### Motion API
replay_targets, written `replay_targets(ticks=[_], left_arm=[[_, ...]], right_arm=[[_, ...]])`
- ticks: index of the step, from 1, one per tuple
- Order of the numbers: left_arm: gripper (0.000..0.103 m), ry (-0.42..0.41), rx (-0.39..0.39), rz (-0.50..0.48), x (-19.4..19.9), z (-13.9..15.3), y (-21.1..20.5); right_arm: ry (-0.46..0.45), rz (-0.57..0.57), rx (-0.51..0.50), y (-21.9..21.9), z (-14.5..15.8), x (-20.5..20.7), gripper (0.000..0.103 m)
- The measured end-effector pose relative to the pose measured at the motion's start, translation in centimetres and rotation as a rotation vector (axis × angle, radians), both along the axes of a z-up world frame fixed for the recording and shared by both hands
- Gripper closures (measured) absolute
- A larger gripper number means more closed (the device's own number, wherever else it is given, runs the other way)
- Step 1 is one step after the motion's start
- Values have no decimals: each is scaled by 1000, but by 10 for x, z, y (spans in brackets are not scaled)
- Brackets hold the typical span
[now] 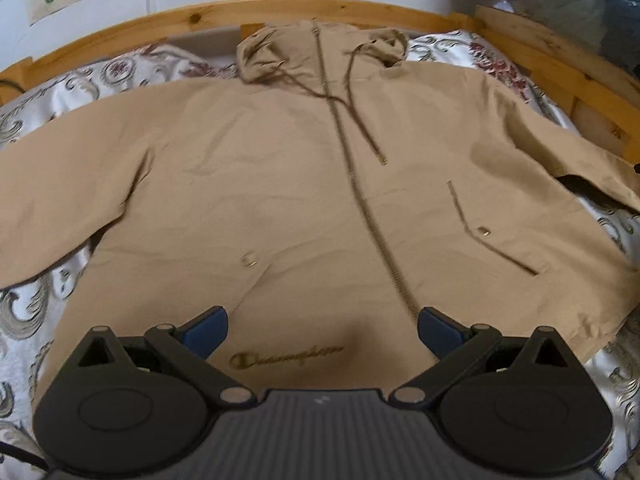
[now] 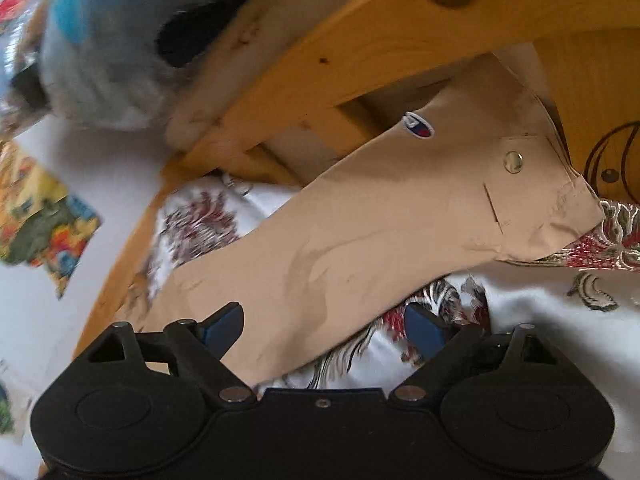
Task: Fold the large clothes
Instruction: 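Grasp the jacket sleeve cuff with the right gripper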
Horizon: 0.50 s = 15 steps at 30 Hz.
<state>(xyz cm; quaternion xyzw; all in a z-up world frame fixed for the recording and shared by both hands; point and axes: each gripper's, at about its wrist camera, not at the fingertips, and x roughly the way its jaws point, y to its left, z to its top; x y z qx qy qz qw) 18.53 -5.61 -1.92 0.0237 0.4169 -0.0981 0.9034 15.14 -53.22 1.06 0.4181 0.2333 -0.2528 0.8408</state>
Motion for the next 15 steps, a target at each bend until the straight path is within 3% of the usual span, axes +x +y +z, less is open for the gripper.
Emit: replay_targets(ticks=[4,5,6,8,10,15], left_arm=[[1,23,35,40,-4,1,10],[1,32,47,56,-3,1,12],[1,44,55,77,-1,2,15],[1,51,40,105,1,5,23],[1,45,11,131,0,8,32],[1,17,-10,144,2,14,50]], right_arm=[[7,-133,-74,17,0,5,36],[-7,-162,-81,19,-2,3,47],[-11,-193,-88,21,-2,1,69],[-15,-236,-105,25,-3,4,87],[-38,-224,-188,34,3,9,93],[-106,-2,-606,88,44,41,101]])
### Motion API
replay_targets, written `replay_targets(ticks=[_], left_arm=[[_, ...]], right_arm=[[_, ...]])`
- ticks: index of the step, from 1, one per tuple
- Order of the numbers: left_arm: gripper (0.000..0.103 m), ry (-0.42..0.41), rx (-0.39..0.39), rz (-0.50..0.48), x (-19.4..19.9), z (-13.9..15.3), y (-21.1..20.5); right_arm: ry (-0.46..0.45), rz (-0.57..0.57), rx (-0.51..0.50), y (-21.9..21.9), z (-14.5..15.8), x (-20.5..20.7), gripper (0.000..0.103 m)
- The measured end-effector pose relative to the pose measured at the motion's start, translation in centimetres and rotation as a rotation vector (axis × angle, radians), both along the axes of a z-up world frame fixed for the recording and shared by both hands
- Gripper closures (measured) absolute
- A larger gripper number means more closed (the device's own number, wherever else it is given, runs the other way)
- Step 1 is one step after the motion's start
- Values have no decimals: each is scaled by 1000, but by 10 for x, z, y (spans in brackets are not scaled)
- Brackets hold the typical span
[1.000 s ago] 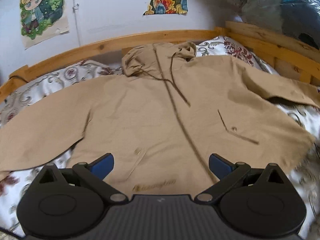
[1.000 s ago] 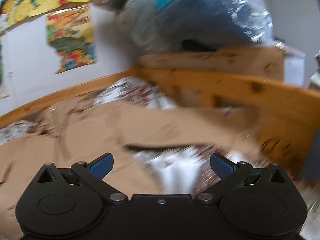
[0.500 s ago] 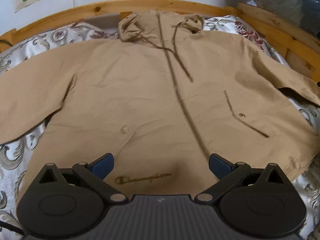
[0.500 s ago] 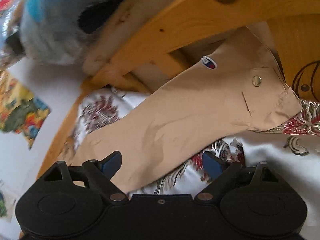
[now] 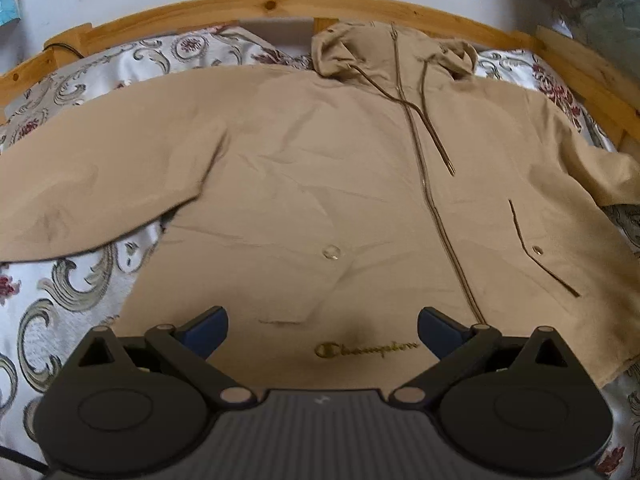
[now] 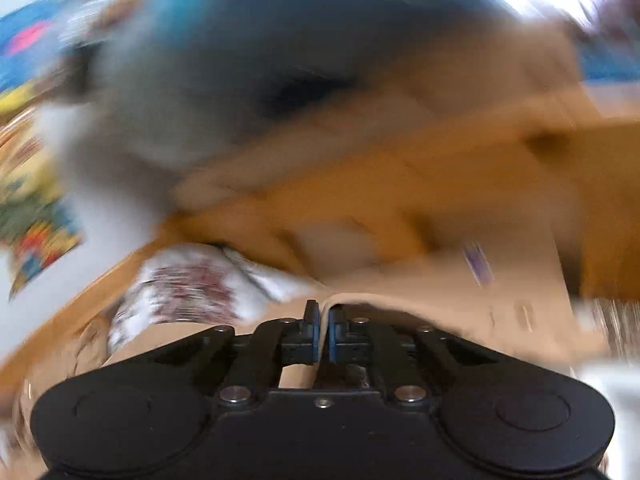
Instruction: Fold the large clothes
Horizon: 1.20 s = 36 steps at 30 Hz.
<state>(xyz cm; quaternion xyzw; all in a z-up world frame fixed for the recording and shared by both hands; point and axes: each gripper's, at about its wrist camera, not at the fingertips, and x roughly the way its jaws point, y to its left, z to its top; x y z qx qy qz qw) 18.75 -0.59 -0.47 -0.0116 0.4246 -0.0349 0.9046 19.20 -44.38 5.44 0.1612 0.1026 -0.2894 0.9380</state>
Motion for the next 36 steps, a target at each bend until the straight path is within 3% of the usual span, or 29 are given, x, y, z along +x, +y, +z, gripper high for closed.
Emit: replay_targets(ticks=[3,6,9,10,12,14,16,18,20,22,26,29,32,34,36], left_arm=[[1,-20,-2,7,1,3,10],[1,-39,-10,21,1,6,21],[1,-56,-18,56,0,7,36],[1,-58,-22,68,0,7,40],[1,-60,-32,95,0,8,50],[1,-59,-41,120,-1,7,60],[1,-58,-42,134,-3,6,67],[1,-59,-37,143,-5,5,71],[1,-54,-40,152,-5,3,73],[1,-53,-50,146,-3,1,72],[1,-77,-12,87,0,-7,61],[1,-96,30,26,3,-11,49],[1,-110,60,-56,9,-14,36],[1,-127,66,-108,13,-15,27],[1,-142,69,-157,18,-17,19]], right_arm=[[0,205,-340,59,21,27,101],[23,476,-765,143,18,49,102],[120,758,-1106,220,-18,57,102],[192,874,-1208,244,-38,55,102],[281,994,-1317,272,-71,46,101],[405,1087,-1294,287,-96,38,97],[471,1158,-1134,287,-102,32,76],[482,1182,-986,284,-97,20,34],[464,1206,-855,274,-84,4,28],[440,1201,-771,268,-71,-5,26],[401,1039,-622,226,-53,18,24],[496,957,-591,199,-64,64,28],[604,1015,-553,186,-77,106,30],[730,1081,-476,185,-87,134,49],[800,1109,-471,185,-92,144,78]])
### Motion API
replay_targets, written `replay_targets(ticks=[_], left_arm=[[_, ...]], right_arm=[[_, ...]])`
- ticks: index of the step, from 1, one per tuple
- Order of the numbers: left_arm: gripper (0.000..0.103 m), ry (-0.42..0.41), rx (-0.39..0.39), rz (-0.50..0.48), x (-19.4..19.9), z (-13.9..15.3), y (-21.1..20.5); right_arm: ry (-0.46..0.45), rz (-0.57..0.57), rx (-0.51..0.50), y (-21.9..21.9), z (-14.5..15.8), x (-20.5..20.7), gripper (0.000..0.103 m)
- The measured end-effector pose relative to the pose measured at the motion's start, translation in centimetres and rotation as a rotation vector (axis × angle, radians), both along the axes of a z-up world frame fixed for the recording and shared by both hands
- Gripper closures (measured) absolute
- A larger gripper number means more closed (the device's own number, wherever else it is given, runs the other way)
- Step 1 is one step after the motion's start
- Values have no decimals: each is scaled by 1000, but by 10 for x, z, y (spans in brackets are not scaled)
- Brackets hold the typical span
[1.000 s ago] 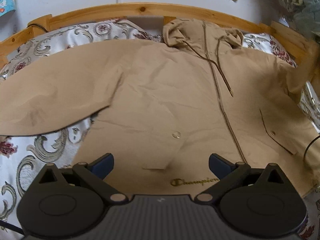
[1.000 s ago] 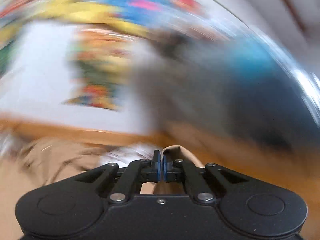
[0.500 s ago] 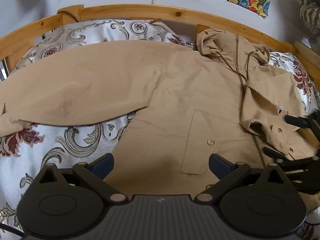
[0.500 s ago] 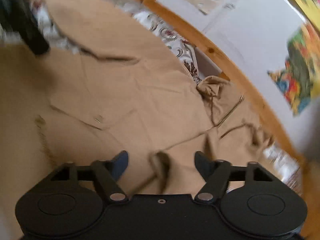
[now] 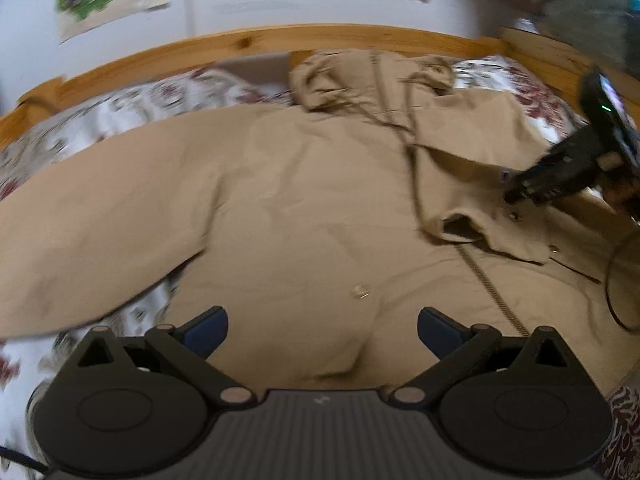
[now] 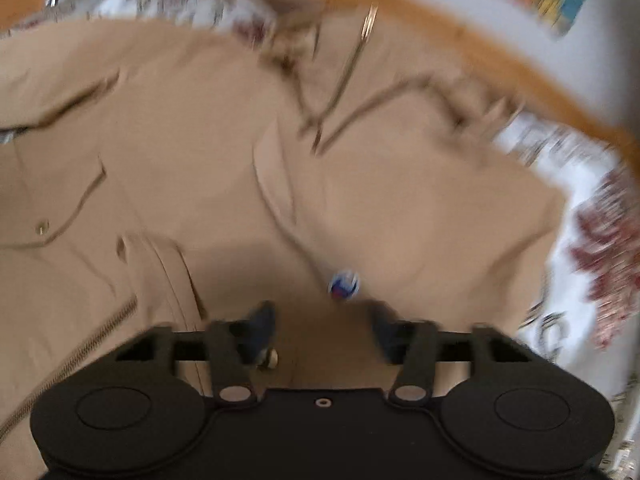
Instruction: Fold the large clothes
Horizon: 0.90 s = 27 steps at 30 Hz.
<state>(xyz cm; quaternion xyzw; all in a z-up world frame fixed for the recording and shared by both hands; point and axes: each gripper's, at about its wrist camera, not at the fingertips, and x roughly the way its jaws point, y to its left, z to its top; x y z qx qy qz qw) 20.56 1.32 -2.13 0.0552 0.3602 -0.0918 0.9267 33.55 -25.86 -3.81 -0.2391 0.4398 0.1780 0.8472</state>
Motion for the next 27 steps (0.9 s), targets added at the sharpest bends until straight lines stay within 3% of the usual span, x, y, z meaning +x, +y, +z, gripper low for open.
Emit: replay_targets(ticks=[1,2,5,7,8,9,12,13,14,15,16,17,21,27], left_arm=[[1,-5,2,-22,2,-1,-4],[1,-10,6,-44,4,-1,-8],[1,-32,25,-105,10,-3,-21],[1,-49,22,-136,13,-5,-27],[1,-59,16,-150,14,-6,-31],[1,-64,10,-161,17,-7,-34],[1,-55,-19,-195,27,-12,-52],[1,-54,-29,-213,30,-13,-59],[1,-59,-38,-234,32,-13,-65],[1,-72,-46,-259,34,-13,-73],[1,-85,-50,-278,34,-13,-80],[1,-105,-54,-306,33,-11,-88],[1,-174,-58,-399,23,-6,-108],[1,-203,-21,-401,10,-10,-111]], right_arm=[[-1,16,-15,1,0,1,85],[-6,24,-25,1,1,2,99],[4,45,-11,-3,11,5,102],[-17,50,17,-10,21,5,82],[-20,53,29,-18,27,1,63],[-23,57,31,-23,29,5,51],[9,76,-6,-30,21,16,39],[41,62,-14,-33,13,25,39],[86,34,0,-36,6,30,50],[142,4,39,-41,1,35,79],[169,-41,71,-44,1,38,93],[171,-80,110,-46,6,38,97],[172,-89,295,-41,49,27,99],[214,121,541,29,113,24,99]])
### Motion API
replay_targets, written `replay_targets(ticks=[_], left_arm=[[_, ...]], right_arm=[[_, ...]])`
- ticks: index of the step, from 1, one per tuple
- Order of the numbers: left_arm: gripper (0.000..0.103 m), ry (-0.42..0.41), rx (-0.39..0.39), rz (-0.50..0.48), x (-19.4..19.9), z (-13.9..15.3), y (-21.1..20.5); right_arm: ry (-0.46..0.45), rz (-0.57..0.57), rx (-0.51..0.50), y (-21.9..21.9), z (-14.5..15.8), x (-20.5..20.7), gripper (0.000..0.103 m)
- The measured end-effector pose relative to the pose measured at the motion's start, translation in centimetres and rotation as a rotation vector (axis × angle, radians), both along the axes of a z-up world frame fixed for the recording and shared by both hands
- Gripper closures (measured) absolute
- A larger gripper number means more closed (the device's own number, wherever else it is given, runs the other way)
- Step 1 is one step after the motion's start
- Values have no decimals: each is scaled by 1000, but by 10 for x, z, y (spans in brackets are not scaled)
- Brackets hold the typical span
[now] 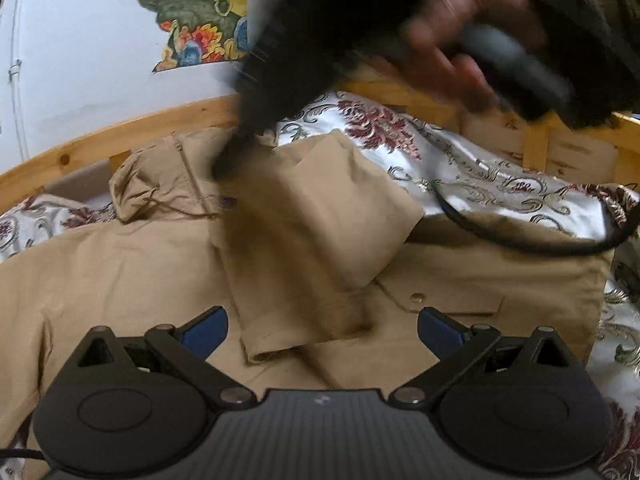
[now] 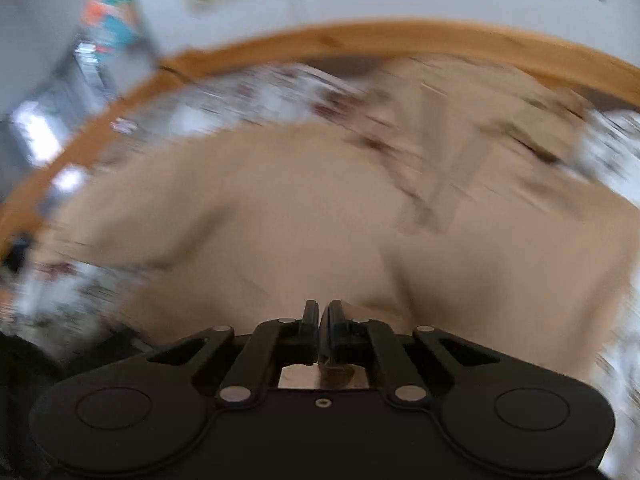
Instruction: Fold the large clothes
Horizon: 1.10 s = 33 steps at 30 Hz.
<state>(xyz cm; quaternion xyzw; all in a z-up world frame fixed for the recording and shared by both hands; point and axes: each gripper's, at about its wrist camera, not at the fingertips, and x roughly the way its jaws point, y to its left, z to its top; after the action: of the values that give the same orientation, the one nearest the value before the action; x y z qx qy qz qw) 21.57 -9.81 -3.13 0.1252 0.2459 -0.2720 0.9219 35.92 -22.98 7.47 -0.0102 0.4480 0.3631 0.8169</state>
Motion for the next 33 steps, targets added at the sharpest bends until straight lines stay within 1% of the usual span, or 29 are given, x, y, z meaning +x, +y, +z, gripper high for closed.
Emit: replay_targets(ticks=[2,4,6,8,9,10,12,14,15,17,18,20,21,23,24,25,26,27,28,29,30,31,33], left_arm=[[1,4,-5,39,-1,0,7],[1,21,-12,108,1,-3,17],[1,53,-11,186,9,-8,27],[1,74,21,276,22,-15,36],[1,85,41,328,29,-20,42],[1,93,50,361,34,-24,48],[3,125,51,420,45,-31,61],[7,172,23,460,54,-33,77],[11,193,-2,469,56,-32,86],[20,231,-53,478,62,-34,96],[30,241,-63,484,63,-35,97],[34,255,-73,504,66,-35,98],[39,253,-75,513,67,-36,98],[40,241,-72,518,65,-34,96],[40,230,-65,519,63,-33,93],[37,225,-57,516,63,-33,92],[36,227,-49,510,64,-34,90],[34,230,-43,502,65,-34,88],[31,229,-41,493,67,-35,86],[29,226,-39,485,67,-35,84],[23,225,-29,476,71,-36,79],[19,230,-4,467,75,-38,73],[18,244,92,437,87,-46,59]], right_arm=[[-1,81,67,32,11,2,99],[-29,151,86,61,16,2,90],[-60,192,86,75,19,2,52],[-99,179,72,70,18,4,38],[-115,151,58,59,16,6,33],[-132,112,37,47,11,5,31],[-200,-16,-51,10,-2,5,24],[-271,-167,-143,-32,-19,4,21],[-314,-258,-207,-54,-27,3,19],[-382,-401,-328,-89,-46,1,19],[-390,-467,-368,-106,-56,2,19],[-353,-576,-379,-130,-73,5,20],[-331,-630,-372,-140,-79,7,20],[-272,-694,-314,-157,-93,13,22],[-241,-706,-285,-161,-98,16,28],[-211,-700,-263,-164,-102,20,37],[-198,-678,-263,-163,-106,22,71],[-196,-661,-271,-162,-106,23,95],[-218,-669,-280,-158,-102,18,95],[-245,-676,-281,-157,-96,16,98],[-273,-692,-292,-158,-92,8,98],[-292,-712,-306,-162,-91,5,98],[-282,-740,-330,-176,-97,8,99]])
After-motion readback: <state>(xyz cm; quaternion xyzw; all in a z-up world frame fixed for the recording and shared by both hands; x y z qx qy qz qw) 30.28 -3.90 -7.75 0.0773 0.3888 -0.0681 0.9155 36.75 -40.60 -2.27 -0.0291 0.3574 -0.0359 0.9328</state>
